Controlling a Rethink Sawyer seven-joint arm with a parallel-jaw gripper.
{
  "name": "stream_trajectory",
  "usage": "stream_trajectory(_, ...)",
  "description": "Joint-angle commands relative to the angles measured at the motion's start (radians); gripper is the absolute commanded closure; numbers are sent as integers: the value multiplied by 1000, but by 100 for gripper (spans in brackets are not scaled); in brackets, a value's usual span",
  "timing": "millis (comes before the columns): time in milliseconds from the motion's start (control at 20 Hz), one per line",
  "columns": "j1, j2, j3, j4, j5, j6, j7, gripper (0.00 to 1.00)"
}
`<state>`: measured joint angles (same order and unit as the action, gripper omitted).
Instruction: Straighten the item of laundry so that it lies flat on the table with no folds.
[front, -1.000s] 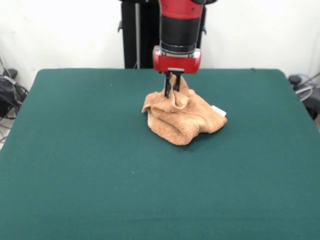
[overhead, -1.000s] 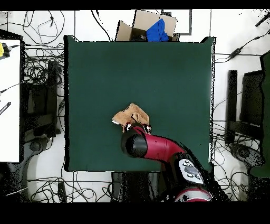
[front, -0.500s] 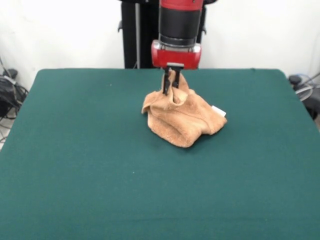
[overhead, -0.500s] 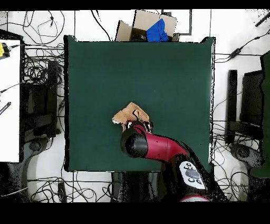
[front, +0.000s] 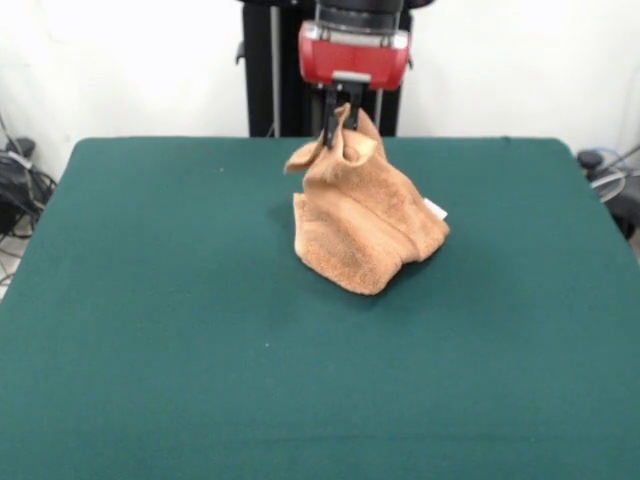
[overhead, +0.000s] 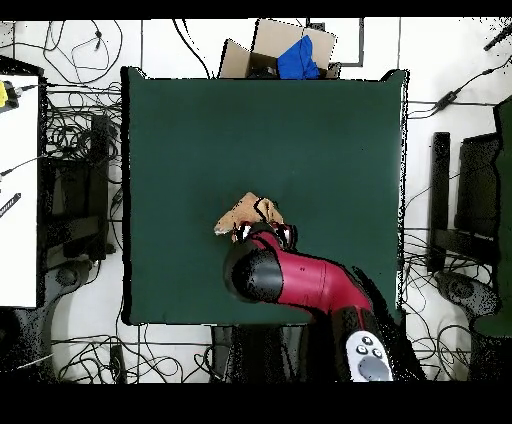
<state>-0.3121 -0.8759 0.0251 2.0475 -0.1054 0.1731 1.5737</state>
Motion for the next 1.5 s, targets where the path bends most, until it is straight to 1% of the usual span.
stream_trajectory(50,23,-100,56,24,33,163,118,100)
stream_trajectory(200,19,-125,69,25,46,202,117,100)
stream_trajectory(350,22,-139,66,32,48,214,119,100)
stream_trajectory(750,5,-149,74,72,42,190,117,100)
stream_trajectory(850,5,-166,74,77,49,214,114,100)
stream_trajectory(1000,8,-230,69,96,74,305,97,100)
stream_trajectory(1050,11,-241,65,101,78,316,97,100)
stream_trajectory(1250,24,-262,54,112,74,323,103,100)
stream_trajectory(1500,8,-292,64,145,80,324,86,100)
